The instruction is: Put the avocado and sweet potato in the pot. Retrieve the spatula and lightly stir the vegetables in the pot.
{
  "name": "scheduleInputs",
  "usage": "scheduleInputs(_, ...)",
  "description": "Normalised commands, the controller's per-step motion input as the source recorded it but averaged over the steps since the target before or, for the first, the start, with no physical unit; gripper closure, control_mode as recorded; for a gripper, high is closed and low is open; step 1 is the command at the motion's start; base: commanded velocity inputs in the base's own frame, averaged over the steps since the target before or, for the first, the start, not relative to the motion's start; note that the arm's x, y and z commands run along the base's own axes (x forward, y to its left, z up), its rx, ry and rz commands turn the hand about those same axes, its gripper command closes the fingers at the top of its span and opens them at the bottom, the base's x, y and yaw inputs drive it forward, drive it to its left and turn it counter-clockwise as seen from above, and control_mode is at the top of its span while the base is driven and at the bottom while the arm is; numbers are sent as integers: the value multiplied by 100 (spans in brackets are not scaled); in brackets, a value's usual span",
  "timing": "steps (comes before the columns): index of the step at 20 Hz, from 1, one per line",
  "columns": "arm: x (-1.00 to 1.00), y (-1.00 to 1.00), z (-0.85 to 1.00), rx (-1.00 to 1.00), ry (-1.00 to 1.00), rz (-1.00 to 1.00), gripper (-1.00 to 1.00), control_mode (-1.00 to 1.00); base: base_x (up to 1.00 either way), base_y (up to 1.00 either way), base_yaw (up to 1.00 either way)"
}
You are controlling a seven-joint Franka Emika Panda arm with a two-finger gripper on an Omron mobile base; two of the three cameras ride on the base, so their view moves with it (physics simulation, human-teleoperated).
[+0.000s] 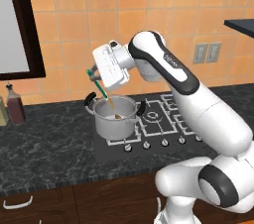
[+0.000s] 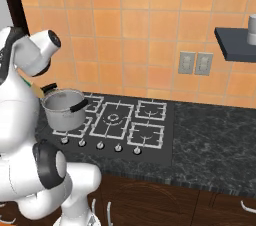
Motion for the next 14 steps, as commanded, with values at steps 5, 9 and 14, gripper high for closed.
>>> scheduleInputs(5,72,-55,1,11,3,-9,100,-100,0,0,0)
scheduleInputs(9,75,-43,-11,8,35,-19,100,-100,0,0,0)
scheduleInputs(14,81,-35,-28,12,37,-16,100,-100,0,0,0)
